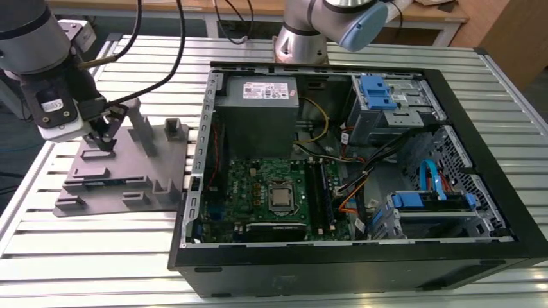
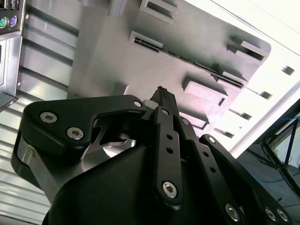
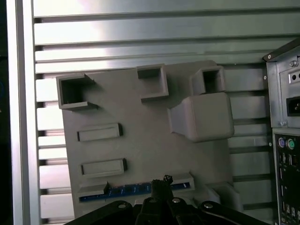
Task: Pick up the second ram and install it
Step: 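Reach for the second ram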
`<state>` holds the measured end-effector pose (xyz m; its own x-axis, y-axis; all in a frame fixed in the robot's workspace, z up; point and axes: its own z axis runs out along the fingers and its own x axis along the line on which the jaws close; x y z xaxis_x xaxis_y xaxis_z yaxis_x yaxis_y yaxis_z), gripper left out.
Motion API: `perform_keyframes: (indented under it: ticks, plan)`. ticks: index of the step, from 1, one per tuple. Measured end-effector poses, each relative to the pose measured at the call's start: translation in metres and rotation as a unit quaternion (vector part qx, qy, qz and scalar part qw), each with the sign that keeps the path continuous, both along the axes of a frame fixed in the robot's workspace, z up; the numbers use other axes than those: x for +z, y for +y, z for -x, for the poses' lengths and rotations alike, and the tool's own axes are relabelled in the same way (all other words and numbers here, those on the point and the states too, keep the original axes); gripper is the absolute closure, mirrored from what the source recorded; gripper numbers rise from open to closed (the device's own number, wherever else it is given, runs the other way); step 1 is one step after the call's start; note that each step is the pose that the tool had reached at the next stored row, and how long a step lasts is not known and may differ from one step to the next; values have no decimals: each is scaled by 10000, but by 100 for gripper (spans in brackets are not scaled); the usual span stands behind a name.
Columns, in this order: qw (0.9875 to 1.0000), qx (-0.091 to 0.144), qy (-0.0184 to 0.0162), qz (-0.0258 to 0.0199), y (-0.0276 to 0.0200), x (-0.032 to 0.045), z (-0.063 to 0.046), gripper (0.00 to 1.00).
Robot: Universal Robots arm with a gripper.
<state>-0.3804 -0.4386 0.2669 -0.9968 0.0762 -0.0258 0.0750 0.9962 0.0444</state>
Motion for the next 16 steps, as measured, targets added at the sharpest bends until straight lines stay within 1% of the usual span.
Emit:
perform_keyframes:
  ticks: [8, 9, 16]
  plan:
    - [10000, 0, 0, 0, -14, -86, 14, 93]
    - [10000, 0, 0, 0, -19, -124, 19, 93]
    - [10000, 0, 1, 0, -28, -215, 27, 93]
